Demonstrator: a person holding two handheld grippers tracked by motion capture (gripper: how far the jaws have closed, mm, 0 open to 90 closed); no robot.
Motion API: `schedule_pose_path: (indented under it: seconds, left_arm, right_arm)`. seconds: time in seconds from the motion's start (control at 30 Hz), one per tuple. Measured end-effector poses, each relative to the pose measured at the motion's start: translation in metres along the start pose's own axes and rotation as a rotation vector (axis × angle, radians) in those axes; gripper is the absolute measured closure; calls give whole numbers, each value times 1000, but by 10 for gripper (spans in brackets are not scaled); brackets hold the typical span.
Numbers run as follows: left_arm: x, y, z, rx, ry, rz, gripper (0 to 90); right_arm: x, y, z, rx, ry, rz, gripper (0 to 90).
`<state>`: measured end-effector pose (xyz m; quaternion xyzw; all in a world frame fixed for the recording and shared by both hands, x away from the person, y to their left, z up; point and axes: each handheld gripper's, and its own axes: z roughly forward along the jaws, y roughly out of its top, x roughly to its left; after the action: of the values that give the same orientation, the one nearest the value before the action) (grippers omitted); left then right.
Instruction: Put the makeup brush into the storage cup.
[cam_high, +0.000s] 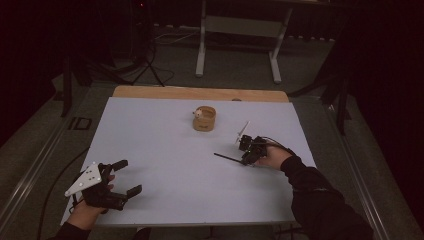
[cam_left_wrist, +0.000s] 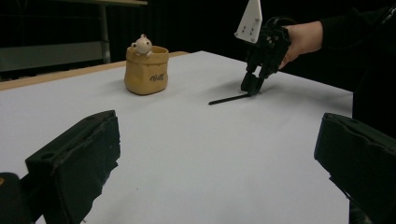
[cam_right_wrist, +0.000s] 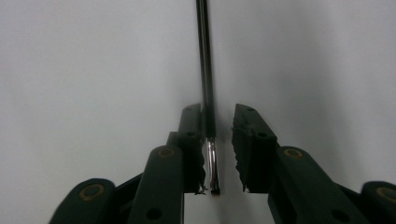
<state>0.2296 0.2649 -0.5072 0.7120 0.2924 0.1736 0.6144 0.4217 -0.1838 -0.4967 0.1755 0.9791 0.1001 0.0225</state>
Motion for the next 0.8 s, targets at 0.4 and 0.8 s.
schedule_pose_path:
  seconds: [0.4, 0.8]
  left_arm:
    - [0, 0, 1, 3, -3, 0, 5]
    - [0, 0, 1, 3, -2, -1, 5]
  right_arm:
    - [2, 0, 4, 16, -16, -10, 797]
    - [4, 3, 2, 32, -24, -36, 859]
